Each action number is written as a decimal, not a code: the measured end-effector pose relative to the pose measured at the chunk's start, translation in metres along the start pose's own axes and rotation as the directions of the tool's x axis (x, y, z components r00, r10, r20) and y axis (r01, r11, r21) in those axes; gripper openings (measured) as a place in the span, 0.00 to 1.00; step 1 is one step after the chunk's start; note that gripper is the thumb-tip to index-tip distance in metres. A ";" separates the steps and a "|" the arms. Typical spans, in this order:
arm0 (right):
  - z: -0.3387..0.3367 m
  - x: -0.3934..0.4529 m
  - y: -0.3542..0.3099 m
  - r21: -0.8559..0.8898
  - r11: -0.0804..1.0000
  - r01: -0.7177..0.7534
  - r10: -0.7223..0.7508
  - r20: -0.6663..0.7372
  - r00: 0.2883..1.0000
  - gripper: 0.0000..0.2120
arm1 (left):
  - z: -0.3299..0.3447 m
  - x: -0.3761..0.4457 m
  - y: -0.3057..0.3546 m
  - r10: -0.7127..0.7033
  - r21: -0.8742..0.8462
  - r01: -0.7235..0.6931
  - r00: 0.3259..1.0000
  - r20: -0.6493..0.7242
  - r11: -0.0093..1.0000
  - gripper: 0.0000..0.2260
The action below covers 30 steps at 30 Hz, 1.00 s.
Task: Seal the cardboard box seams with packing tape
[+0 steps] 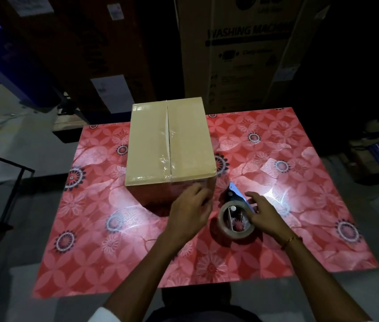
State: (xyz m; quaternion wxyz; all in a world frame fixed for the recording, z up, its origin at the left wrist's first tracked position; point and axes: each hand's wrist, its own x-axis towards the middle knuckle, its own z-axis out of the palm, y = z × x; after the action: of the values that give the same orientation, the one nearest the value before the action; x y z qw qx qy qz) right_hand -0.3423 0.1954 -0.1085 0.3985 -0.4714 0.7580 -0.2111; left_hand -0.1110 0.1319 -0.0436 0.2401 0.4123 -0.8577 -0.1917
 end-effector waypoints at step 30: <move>-0.054 -0.004 -0.135 0.666 0.700 0.258 -0.361 0.019 0.932 0.16 | -0.076 0.086 0.033 -0.503 -0.791 0.611 0.697 0.512 0.041 0.27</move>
State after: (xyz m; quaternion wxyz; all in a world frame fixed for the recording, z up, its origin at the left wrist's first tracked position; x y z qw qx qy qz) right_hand -0.3111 0.1331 0.0191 0.5512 -0.4376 0.5139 -0.4905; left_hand -0.1347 0.0727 0.0573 0.2953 0.4815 -0.3592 -0.7429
